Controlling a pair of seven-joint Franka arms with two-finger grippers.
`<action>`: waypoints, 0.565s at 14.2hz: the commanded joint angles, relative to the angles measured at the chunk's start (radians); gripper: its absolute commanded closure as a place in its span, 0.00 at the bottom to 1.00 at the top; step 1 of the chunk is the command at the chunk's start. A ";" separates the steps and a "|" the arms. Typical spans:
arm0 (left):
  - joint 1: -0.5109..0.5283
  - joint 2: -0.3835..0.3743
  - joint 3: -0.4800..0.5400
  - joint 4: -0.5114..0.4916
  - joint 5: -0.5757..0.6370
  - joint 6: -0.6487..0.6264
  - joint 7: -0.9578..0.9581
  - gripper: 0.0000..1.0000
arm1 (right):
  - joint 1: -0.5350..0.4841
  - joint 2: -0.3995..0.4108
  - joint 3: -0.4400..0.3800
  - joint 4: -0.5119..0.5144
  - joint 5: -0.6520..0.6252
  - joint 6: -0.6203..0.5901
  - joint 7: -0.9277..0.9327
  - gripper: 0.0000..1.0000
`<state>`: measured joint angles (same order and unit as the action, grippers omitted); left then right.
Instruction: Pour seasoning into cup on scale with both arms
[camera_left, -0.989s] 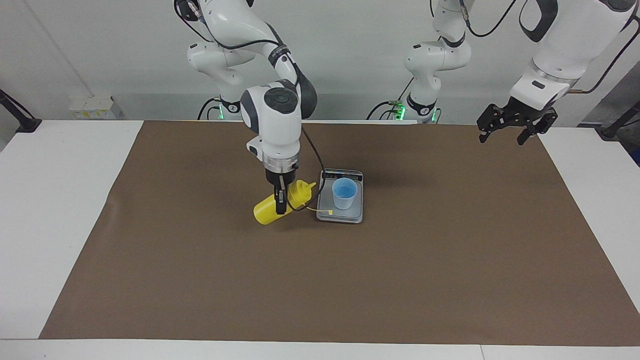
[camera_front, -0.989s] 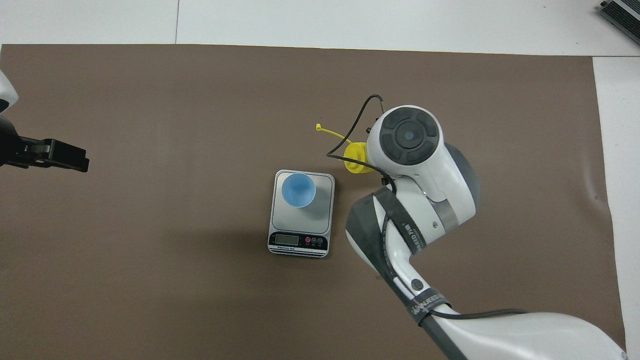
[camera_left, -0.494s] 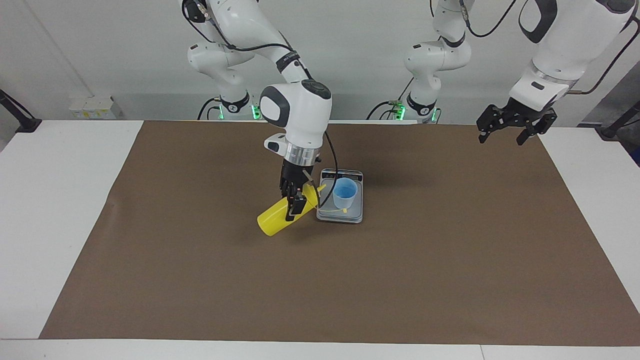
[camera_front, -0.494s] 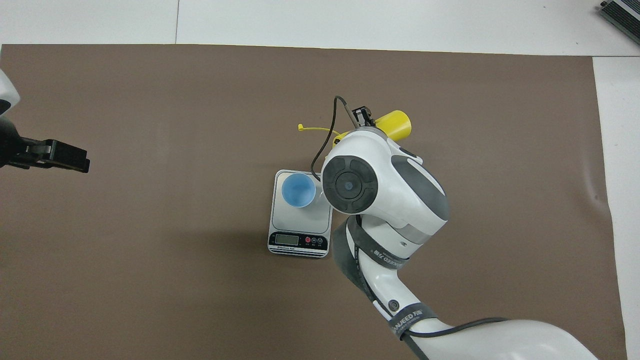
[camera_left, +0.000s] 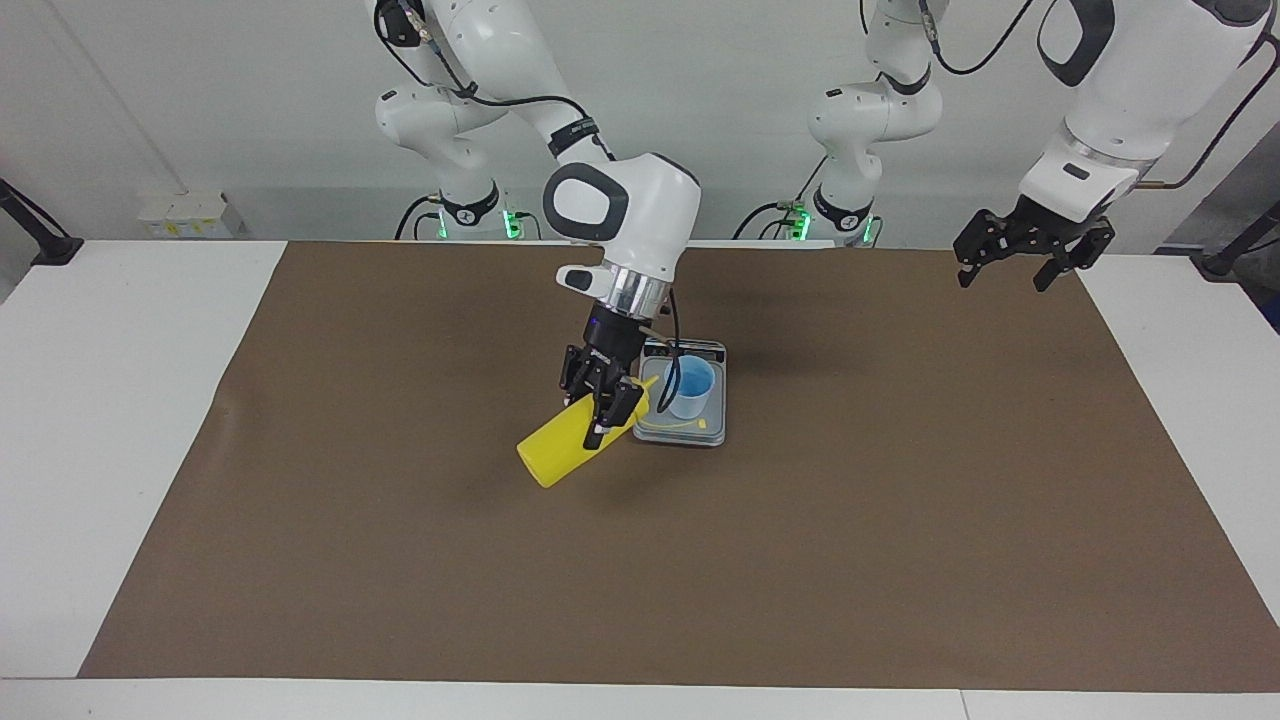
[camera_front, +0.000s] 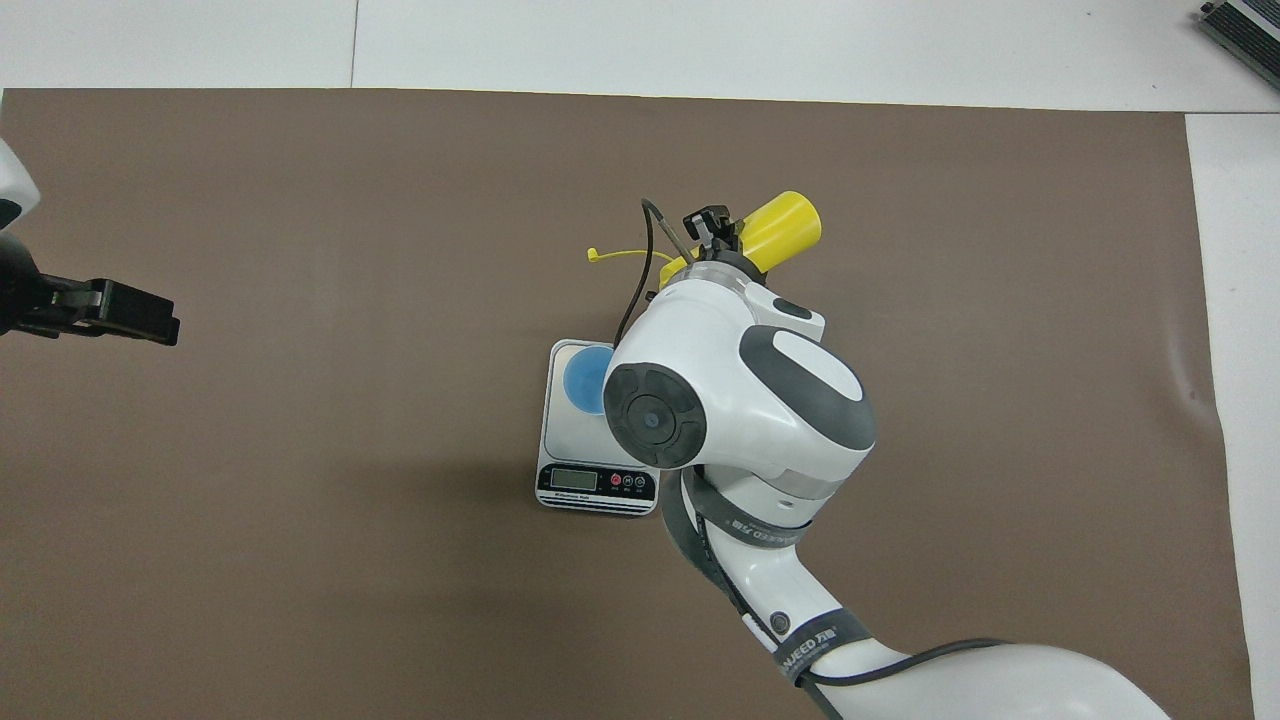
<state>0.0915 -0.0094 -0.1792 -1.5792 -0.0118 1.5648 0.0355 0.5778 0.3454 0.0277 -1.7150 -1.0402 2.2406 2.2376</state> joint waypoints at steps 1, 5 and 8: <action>0.017 -0.012 -0.011 -0.024 0.003 0.024 0.015 0.00 | 0.065 0.076 -0.002 0.089 -0.130 -0.088 0.091 1.00; 0.014 -0.011 -0.011 -0.018 0.006 0.020 0.041 0.00 | 0.132 0.086 -0.002 0.089 -0.204 -0.180 0.114 1.00; 0.007 -0.011 -0.013 -0.015 0.044 0.012 0.049 0.00 | 0.135 0.083 0.000 0.054 -0.300 -0.177 0.120 1.00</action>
<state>0.0915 -0.0094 -0.1809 -1.5792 0.0069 1.5676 0.0636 0.7162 0.4258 0.0284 -1.6516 -1.2594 2.0689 2.3322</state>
